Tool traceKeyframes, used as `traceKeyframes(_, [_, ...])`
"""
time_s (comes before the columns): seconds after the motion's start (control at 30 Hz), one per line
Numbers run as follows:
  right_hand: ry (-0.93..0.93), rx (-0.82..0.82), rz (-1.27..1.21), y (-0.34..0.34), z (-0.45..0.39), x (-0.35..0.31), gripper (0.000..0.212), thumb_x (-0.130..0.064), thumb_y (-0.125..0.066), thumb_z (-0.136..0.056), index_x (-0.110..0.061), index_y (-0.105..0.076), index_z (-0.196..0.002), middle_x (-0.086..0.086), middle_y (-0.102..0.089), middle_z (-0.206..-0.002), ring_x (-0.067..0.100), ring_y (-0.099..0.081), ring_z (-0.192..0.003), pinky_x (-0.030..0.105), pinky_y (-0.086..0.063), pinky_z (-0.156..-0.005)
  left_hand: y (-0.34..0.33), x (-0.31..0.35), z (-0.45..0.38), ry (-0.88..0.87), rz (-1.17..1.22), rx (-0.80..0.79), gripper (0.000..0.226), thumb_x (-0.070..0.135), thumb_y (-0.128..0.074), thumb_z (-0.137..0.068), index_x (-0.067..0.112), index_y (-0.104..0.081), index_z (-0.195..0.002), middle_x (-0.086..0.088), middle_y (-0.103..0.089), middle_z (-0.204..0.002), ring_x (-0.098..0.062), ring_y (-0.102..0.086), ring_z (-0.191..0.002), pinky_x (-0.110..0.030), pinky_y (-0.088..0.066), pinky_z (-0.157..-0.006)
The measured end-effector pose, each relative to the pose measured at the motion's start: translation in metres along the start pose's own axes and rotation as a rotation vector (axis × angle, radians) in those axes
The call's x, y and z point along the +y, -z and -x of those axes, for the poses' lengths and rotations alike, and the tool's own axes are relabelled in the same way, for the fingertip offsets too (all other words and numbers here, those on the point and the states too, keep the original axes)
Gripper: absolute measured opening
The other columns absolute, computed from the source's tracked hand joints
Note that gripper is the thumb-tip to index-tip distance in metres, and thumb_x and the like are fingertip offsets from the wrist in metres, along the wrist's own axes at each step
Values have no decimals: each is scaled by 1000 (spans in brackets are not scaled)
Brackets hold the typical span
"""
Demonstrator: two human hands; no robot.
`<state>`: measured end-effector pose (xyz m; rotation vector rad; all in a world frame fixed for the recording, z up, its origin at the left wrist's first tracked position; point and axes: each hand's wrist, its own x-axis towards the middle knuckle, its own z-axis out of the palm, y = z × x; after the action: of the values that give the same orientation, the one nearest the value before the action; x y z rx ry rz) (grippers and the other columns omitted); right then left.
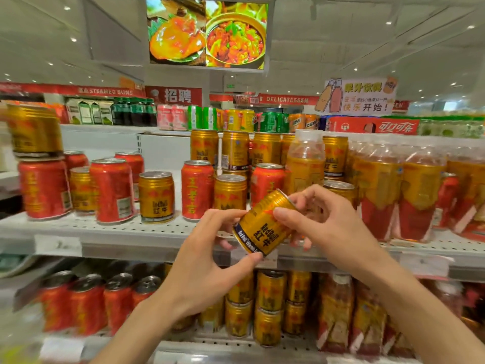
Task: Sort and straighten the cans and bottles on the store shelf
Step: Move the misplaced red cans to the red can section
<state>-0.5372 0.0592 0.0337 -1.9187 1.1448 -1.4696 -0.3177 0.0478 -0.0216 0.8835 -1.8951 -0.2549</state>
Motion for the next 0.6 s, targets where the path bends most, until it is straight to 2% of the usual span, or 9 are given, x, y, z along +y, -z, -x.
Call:
traceKeyframes(0.17, [23, -22, 74, -21, -14, -8, 32, -37, -80, -82, -17, -54, -84, -7, -72, -97, 16, -73, -68, 27, -57, -54, 17, -15, 1, 46, 22, 8, 58, 53, -74, -77, 42, -48, -127, 29, -59, -118, 2, -55, -116, -11, -45, -83])
traceKeyframes(0.3, [3, -31, 100, -33, -25, -17, 32, -39, -79, -83, -15, -57, -86, -5, -70, -106, 13, -74, -70, 25, -58, -56, 24, -22, -2, 78, 39, 24, 62, 63, -69, -74, 43, -45, -128, 26, -62, -118, 1, -57, -114, -30, -52, -89])
traceKeyframes(0.37, [2, -45, 111, -38, -31, -20, 33, -40, -79, -82, -15, -57, -87, -3, -70, -107, 13, -72, -63, 32, -61, -57, 27, -25, -5, 84, 28, 45, 63, 66, -69, -73, 43, -46, -127, 24, -64, -118, 1, -59, -113, -33, -53, -90])
traceKeyframes(0.43, [9, -61, 114, -42, -35, -24, 35, -40, -79, -82, -14, -57, -87, 0, -71, -105, 15, -68, -58, 38, -63, -60, 29, -27, -8, 88, 20, 58, 64, 68, -69, -73, 46, -46, -128, 24, -64, -118, 3, -58, -113, -31, -52, -93])
traceKeyframes(0.6, [81, -39, 113, -45, -44, -33, 29, -34, -78, -85, -15, -56, -90, 4, -72, -99, 13, -68, -64, 31, -59, -52, 31, -28, -13, 68, 29, 107, 63, 64, -71, -78, 48, -44, -132, 27, -59, -121, 3, -57, -113, -21, -53, -87])
